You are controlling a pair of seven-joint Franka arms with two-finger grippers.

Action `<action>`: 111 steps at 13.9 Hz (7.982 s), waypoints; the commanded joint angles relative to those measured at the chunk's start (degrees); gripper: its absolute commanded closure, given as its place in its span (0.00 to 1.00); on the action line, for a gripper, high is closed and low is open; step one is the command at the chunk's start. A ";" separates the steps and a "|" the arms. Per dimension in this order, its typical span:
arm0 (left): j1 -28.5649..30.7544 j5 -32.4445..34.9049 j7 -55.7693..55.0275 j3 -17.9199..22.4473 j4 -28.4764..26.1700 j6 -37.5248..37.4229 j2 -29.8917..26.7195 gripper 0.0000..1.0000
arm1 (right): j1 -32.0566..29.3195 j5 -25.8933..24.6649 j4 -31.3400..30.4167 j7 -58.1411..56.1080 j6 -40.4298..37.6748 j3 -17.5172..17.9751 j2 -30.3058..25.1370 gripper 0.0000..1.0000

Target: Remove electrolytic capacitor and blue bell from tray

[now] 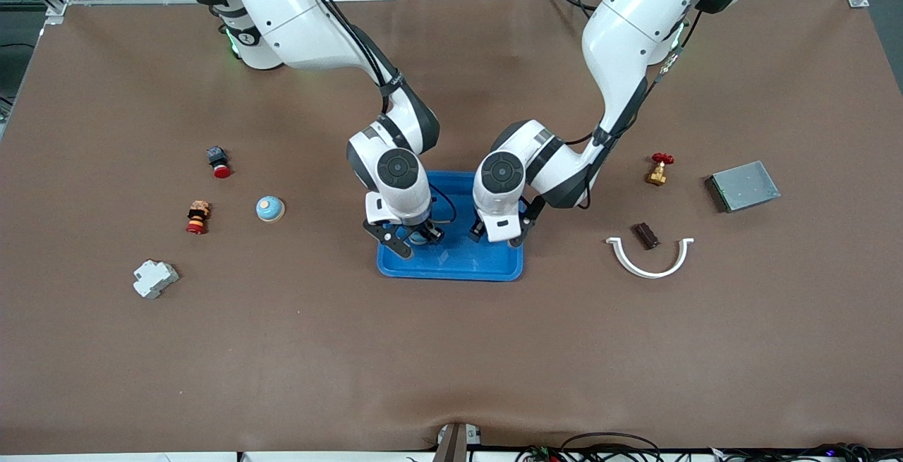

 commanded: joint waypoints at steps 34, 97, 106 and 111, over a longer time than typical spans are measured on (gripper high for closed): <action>28.27 2.84 31.72 0.63 6.22 -5.92 -3.55 1.00 | -21.53 5.01 -42.60 -49.54 15.17 -0.17 -25.58 1.00; 39.18 -1.11 91.15 2.38 13.96 -32.46 -30.25 0.00 | -42.79 -2.11 -1.12 -77.23 -49.85 -1.05 -45.70 0.00; 40.32 -7.70 96.30 3.26 13.52 -33.24 -32.73 0.00 | -42.88 -2.11 1.78 -77.05 -54.69 -1.14 -46.93 0.00; 40.94 -7.97 97.13 2.82 13.52 -35.01 -32.91 0.00 | -43.32 -2.03 3.53 -77.14 -56.10 -0.87 -47.02 0.00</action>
